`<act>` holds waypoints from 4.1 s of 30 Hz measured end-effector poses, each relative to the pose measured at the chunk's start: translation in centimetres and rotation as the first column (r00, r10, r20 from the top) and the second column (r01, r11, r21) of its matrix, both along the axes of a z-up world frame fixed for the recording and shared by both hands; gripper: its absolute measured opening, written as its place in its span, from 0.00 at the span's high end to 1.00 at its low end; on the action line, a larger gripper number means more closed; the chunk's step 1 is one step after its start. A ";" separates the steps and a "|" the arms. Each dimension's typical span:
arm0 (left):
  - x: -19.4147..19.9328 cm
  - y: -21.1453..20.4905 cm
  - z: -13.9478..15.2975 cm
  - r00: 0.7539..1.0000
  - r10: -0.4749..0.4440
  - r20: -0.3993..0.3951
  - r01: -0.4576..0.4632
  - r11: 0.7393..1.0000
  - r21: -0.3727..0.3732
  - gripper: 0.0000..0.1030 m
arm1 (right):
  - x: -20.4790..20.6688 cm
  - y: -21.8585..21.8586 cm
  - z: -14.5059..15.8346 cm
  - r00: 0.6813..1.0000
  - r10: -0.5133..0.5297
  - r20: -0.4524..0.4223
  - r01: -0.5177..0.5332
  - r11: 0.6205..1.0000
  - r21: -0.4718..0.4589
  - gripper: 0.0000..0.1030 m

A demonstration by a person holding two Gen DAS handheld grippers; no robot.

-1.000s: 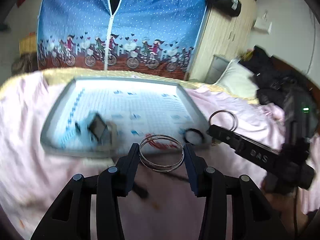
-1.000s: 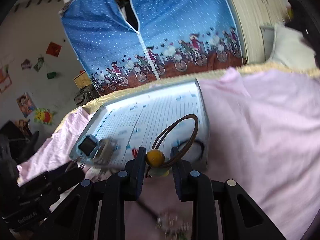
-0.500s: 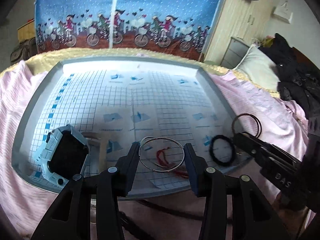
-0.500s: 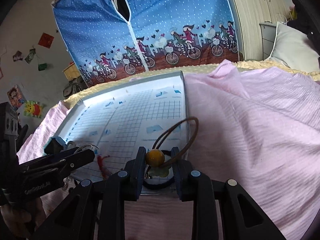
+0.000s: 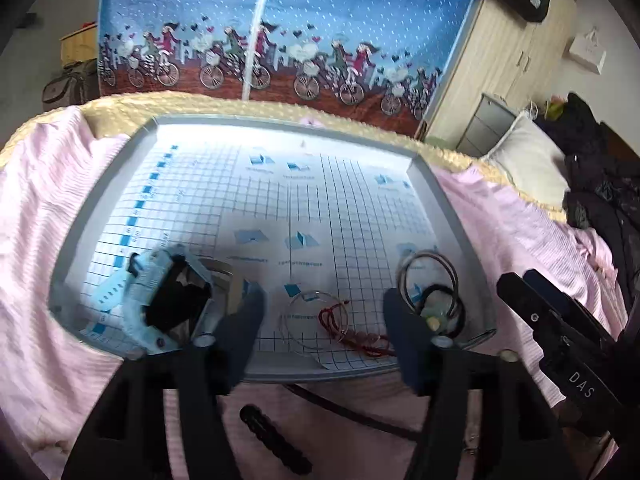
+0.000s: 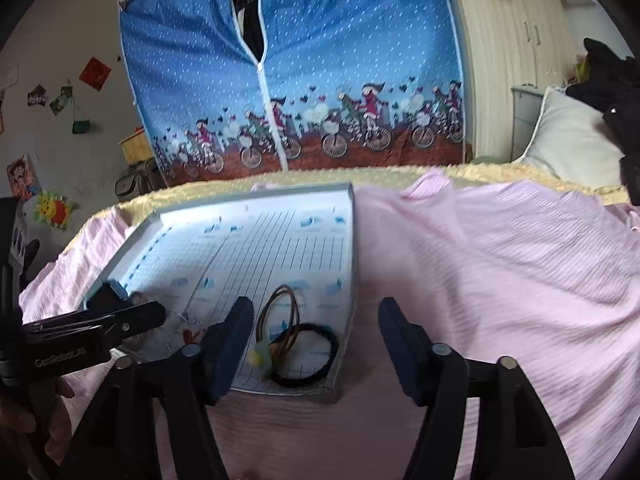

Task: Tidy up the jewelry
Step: 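Carry the bangle into the tray with the left tool while the right tool carries the hair tie there, then open both tools over the tray and lift them away, then move the right tool to the pink flower brooch while the left tool approaches the black beaded hairpin, then grasp the black beaded hairpin with the left tool while the right tool grasps the flower brooch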

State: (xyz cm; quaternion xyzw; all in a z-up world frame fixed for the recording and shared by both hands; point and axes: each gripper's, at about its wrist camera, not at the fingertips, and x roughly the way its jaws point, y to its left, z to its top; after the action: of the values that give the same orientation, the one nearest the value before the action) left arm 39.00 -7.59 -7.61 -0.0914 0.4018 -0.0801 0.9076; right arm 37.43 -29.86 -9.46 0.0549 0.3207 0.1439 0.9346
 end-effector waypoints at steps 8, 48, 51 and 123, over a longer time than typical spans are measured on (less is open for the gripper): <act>-4.1 0.9 4.1 0.994 0.080 0.069 -0.080 0.997 -0.007 0.11 | -2.7 -1.3 3.1 0.997 -0.034 0.066 0.029 0.997 0.070 0.01; -23.6 10.6 3.8 0.980 0.117 0.161 -0.140 0.980 0.138 0.02 | -20.1 1.8 5.3 0.991 -0.126 -0.032 0.128 0.990 0.066 0.00; -23.1 10.8 3.2 0.987 0.097 0.130 -0.117 0.981 0.154 0.02 | -19.0 1.6 4.2 0.983 -0.146 -0.114 0.153 0.987 0.050 0.00; -6.5 3.9 -5.5 0.983 -0.017 -0.184 -0.007 0.992 -0.129 0.87 | -6.0 3.7 -5.3 0.918 0.183 -0.353 -0.220 0.973 -0.067 0.37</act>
State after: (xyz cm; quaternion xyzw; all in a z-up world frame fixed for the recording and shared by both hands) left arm 32.51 -3.72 -13.08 -0.1559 0.4786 -0.0993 0.8583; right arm 31.46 -26.12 -14.79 -0.0032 0.4903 0.2106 0.8457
